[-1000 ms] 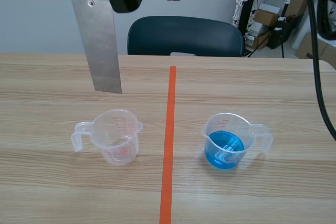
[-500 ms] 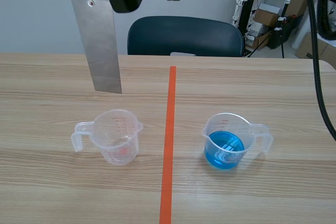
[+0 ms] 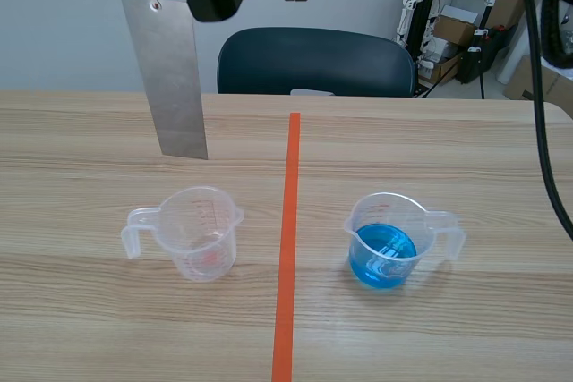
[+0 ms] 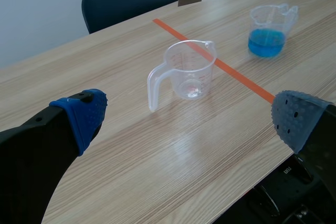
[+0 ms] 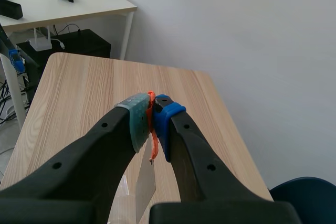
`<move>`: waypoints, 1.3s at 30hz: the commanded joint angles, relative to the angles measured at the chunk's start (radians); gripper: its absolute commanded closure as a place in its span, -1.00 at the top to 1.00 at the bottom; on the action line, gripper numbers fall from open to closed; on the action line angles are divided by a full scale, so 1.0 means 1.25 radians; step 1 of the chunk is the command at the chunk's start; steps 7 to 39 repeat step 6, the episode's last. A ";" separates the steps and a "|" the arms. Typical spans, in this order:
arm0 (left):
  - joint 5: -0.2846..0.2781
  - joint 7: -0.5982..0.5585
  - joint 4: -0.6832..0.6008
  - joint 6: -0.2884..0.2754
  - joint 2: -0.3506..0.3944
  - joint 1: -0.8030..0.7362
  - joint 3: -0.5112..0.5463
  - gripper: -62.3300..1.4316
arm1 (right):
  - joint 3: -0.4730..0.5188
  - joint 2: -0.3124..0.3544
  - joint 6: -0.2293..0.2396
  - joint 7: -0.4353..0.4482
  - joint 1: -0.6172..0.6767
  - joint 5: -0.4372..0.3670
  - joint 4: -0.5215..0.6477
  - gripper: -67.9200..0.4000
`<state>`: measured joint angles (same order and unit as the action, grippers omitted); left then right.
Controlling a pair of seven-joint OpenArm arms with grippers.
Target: Do the redox reaction experiment. lift the metal plate out of the left beaker
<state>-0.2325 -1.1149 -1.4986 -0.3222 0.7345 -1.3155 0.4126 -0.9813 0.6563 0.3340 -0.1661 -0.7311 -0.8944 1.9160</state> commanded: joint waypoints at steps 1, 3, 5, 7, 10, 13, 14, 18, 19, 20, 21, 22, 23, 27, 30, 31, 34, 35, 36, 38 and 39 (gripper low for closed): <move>-0.008 -0.012 -0.009 -0.001 -0.002 -0.001 0.011 1.00 | 0.013 -0.002 -0.003 0.010 -0.013 -0.009 0.003 -1.00; -0.008 -0.014 -0.009 -0.001 -0.002 -0.001 0.013 1.00 | 0.013 -0.002 -0.003 0.009 -0.013 -0.009 0.003 -1.00; -0.008 -0.015 -0.009 -0.001 -0.002 -0.001 0.014 1.00 | 0.013 -0.002 -0.003 0.008 -0.013 -0.009 0.003 -1.00; -0.008 -0.015 -0.009 -0.001 -0.002 -0.001 0.016 1.00 | 0.013 -0.002 -0.003 0.008 -0.013 -0.009 0.003 -1.00; -0.008 -0.015 -0.009 -0.001 -0.002 -0.001 0.016 1.00 | 0.013 -0.002 -0.003 0.008 -0.013 -0.009 0.003 -1.00; -0.008 -0.015 -0.009 -0.001 -0.002 -0.001 0.016 1.00 | 0.013 -0.002 -0.003 0.008 -0.013 -0.009 0.003 -1.00; -0.008 -0.015 -0.009 -0.001 -0.002 -0.001 0.016 1.00 | 0.013 -0.002 -0.003 0.008 -0.013 -0.009 0.003 -1.00; -0.008 -0.015 -0.009 -0.001 -0.002 -0.001 0.016 1.00 | 0.013 -0.002 -0.003 0.008 -0.013 -0.009 0.003 -1.00; -0.008 -0.015 -0.009 -0.001 -0.002 -0.001 0.016 1.00 | 0.013 -0.002 -0.003 0.008 -0.013 -0.009 0.003 -1.00; -0.008 -0.015 -0.009 -0.001 -0.002 -0.001 0.016 1.00 | 0.013 -0.002 -0.003 0.008 -0.013 -0.009 0.003 -1.00; -0.008 -0.015 -0.009 -0.001 -0.002 -0.001 0.016 1.00 | 0.013 -0.002 -0.003 0.008 -0.013 -0.009 0.003 -1.00; -0.008 -0.015 -0.009 -0.001 -0.002 -0.001 0.016 1.00 | 0.013 -0.002 -0.003 0.008 -0.013 -0.009 0.003 -1.00; -0.008 -0.015 -0.009 -0.001 -0.002 -0.001 0.016 1.00 | 0.013 -0.002 -0.003 0.008 -0.013 -0.009 0.003 -1.00; -0.008 -0.015 -0.009 -0.001 -0.002 -0.001 0.016 1.00 | 0.013 -0.002 -0.003 0.008 -0.013 -0.009 0.003 -1.00; -0.008 -0.015 -0.009 -0.001 -0.002 -0.001 0.016 1.00 | 0.013 -0.002 -0.003 0.008 -0.013 -0.009 0.003 -1.00; -0.008 -0.015 -0.009 -0.001 -0.002 -0.001 0.016 1.00 | 0.013 -0.002 -0.003 0.008 -0.013 -0.009 0.003 -1.00; -0.008 -0.015 -0.009 -0.001 -0.002 -0.001 0.016 1.00 | 0.013 -0.002 -0.003 0.008 -0.013 -0.009 0.003 -1.00; -0.008 -0.015 -0.009 -0.001 -0.002 -0.001 0.016 1.00 | 0.013 -0.002 -0.003 0.008 -0.013 -0.009 0.003 -1.00; -0.008 -0.015 -0.009 -0.001 -0.002 -0.001 0.016 1.00 | 0.013 -0.002 -0.003 0.008 -0.013 -0.009 0.003 -1.00; -0.008 -0.015 -0.009 -0.001 -0.002 -0.001 0.016 1.00 | 0.013 -0.002 -0.003 0.008 -0.013 -0.009 0.003 -1.00; -0.008 -0.015 -0.009 -0.001 -0.002 -0.001 0.016 1.00 | 0.013 -0.002 -0.003 0.008 -0.013 -0.009 0.003 -1.00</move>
